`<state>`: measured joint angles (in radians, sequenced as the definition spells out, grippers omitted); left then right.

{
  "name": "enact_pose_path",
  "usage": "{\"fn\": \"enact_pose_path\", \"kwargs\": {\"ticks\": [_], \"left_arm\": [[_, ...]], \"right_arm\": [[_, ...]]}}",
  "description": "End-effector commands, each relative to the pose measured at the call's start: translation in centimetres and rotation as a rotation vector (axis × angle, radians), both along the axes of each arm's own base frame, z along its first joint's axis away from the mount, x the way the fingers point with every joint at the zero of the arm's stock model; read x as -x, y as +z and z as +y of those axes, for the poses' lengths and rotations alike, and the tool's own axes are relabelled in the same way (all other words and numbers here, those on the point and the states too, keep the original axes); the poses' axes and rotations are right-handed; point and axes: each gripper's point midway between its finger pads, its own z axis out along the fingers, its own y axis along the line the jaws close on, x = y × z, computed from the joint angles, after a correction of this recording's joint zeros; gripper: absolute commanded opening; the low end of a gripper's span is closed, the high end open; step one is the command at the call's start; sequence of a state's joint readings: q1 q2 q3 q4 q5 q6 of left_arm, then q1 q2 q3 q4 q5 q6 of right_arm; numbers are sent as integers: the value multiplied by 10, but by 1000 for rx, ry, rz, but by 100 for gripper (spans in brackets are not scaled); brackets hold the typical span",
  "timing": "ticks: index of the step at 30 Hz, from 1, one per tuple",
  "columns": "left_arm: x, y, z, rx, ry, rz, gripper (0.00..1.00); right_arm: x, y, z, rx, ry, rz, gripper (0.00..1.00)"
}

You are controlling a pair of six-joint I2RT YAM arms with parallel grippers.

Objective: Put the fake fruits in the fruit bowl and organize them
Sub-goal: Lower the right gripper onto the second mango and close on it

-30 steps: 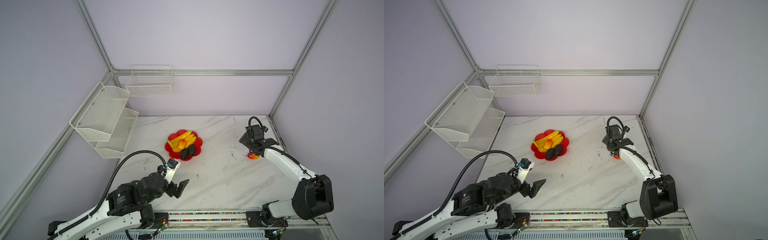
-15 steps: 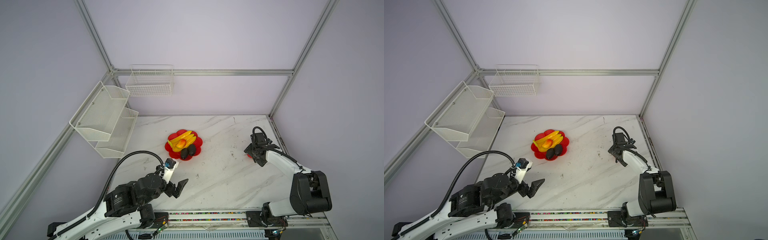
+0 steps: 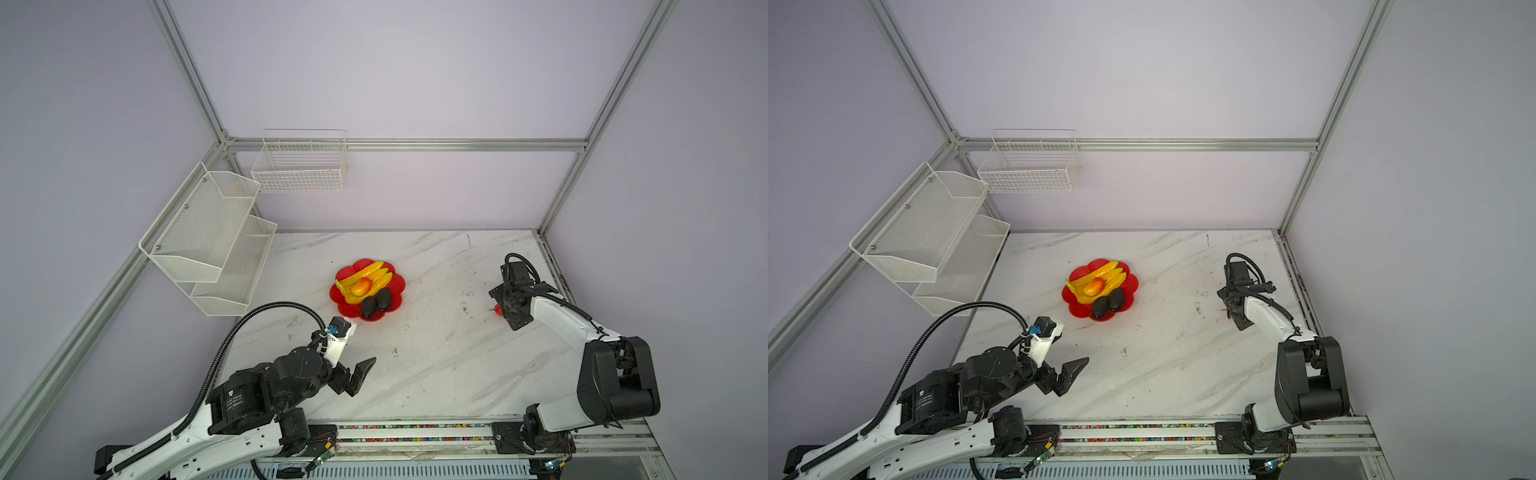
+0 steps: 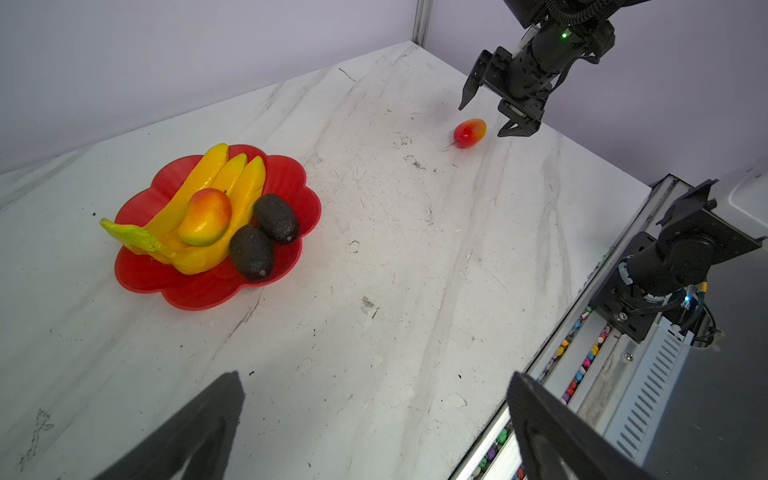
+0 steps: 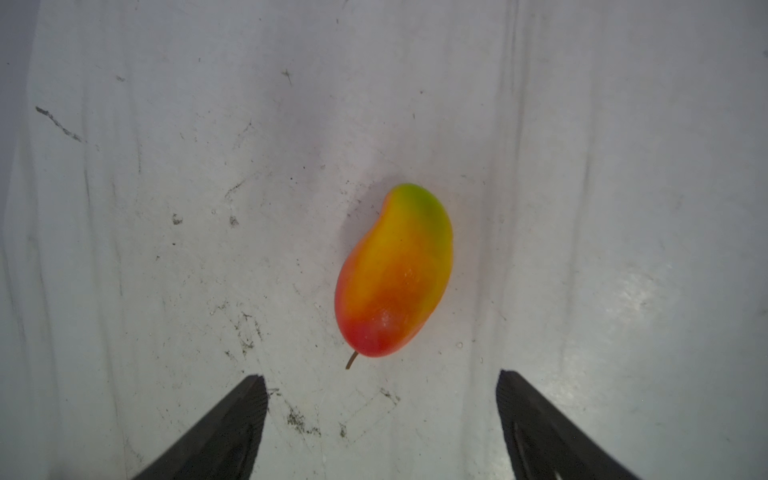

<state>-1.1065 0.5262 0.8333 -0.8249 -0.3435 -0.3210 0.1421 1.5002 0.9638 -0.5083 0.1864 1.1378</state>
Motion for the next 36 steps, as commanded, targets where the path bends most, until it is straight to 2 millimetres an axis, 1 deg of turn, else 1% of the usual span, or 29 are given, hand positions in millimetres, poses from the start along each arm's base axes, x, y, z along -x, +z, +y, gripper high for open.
{"fn": "enact_pose_path", "kwargs": {"ticks": [1, 9, 12, 16, 18, 22, 27, 29, 32, 35, 36], "left_arm": [[-3, -7, -1, -5, 5, -7, 100], [-3, -8, -2, -9, 5, -4, 100], [-3, -9, -2, -10, 4, -3, 100], [-3, -9, -2, -12, 6, -3, 100], [-3, -9, -2, -13, 8, -2, 100], [-4, -10, -2, -16, 11, 0, 100], [-4, -10, -2, -15, 13, 1, 100], [-4, -10, -2, -15, 15, -2, 100], [-4, -10, -2, -13, 15, 0, 100], [-4, -11, -2, -17, 14, 1, 100], [-4, -11, -2, -17, 13, 1, 100]], "right_arm": [[0, -5, -1, -45, -108, 19, 90], [2, -6, -20, -34, -175, 17, 87], [-1, -14, -26, -32, -168, 41, 85], [-5, -24, -28, -29, -157, 67, 83], [-7, -30, -28, -33, -149, 79, 81], [-15, -42, -24, -55, -128, 88, 72], [-16, -50, -25, -47, -126, 100, 56], [-16, -50, -25, -47, -120, 97, 50], [-15, -45, -26, -39, -110, 76, 45], [-17, -32, -31, -6, -94, 38, 43], [-21, -25, -31, 13, -60, 14, 43]]}}
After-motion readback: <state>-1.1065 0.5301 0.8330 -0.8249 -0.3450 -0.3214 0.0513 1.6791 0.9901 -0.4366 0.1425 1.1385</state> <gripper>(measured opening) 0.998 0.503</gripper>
